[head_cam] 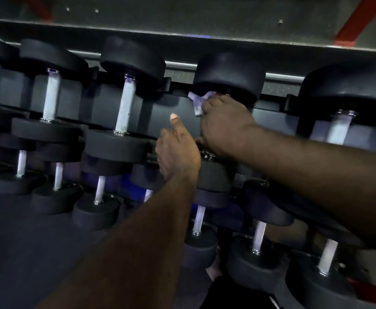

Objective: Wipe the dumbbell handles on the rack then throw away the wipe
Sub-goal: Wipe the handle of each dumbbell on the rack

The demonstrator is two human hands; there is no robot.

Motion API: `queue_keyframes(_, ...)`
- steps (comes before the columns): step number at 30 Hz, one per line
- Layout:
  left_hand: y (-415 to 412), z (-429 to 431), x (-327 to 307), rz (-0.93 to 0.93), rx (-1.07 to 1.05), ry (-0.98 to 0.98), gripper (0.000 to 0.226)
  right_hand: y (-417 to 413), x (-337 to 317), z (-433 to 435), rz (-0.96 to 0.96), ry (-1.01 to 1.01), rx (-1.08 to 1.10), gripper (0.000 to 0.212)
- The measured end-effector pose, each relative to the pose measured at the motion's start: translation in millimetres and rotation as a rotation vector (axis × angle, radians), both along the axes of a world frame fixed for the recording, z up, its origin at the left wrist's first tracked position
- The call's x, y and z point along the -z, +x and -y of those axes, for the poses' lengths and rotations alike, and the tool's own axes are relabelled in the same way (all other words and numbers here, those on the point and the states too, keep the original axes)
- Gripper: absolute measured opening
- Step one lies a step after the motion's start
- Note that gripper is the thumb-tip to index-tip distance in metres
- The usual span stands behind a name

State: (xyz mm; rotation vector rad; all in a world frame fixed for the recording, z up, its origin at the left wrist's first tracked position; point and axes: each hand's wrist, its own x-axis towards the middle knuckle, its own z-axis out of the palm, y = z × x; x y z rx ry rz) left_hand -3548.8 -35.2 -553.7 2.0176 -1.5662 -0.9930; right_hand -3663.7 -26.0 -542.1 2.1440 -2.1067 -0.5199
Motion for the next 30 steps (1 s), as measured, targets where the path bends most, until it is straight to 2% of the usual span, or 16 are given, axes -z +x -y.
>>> queue_keyframes(2,1,-1,1,0.004,-0.004,0.001,0.07,-11,10,-27,0.166,-0.18,-0.005,0.083)
queue_keyframes(3,0,-1,1,-0.003,-0.012,0.0,0.07,-18,15,-39,0.297,-0.192,0.004,0.082)
queue_keyframes(5,-1,-2,0,-0.005,-0.023,0.001,0.071,-20,22,-58,0.626,-0.245,0.096,0.068)
queue_keyframes(6,-1,-2,-1,0.001,-0.032,-0.001,0.071,-17,26,-61,0.844,-0.342,0.2,0.059)
queue_keyframes(10,-2,1,-1,0.032,-0.034,0.011,0.071,19,23,-41,1.791,-0.806,1.052,0.036)
queue_keyframes(12,-3,2,2,0.04,-0.047,0.005,0.07,18,23,-28,2.03,-0.912,1.263,0.021)
queue_keyframes(15,-2,2,6,0.038,-0.069,0.005,0.069,3,33,-21,2.157,-0.899,1.37,0.015)
queue_keyframes(20,-2,-1,0,0.025,-0.082,0.02,0.067,-21,31,-7,2.429,-0.356,1.623,0.032)
queue_keyframes(23,-4,0,-1,0.012,-0.101,0.028,0.064,-38,24,8,2.567,-0.22,1.665,0.049)
queue_keyframes(27,-4,-1,0,-0.005,-0.104,0.03,0.065,-43,26,-10,2.498,-0.24,1.531,0.047)
queue_keyframes(30,-4,-1,-4,-0.014,-0.101,0.057,0.063,-37,26,-29,2.459,-0.338,1.543,0.043)
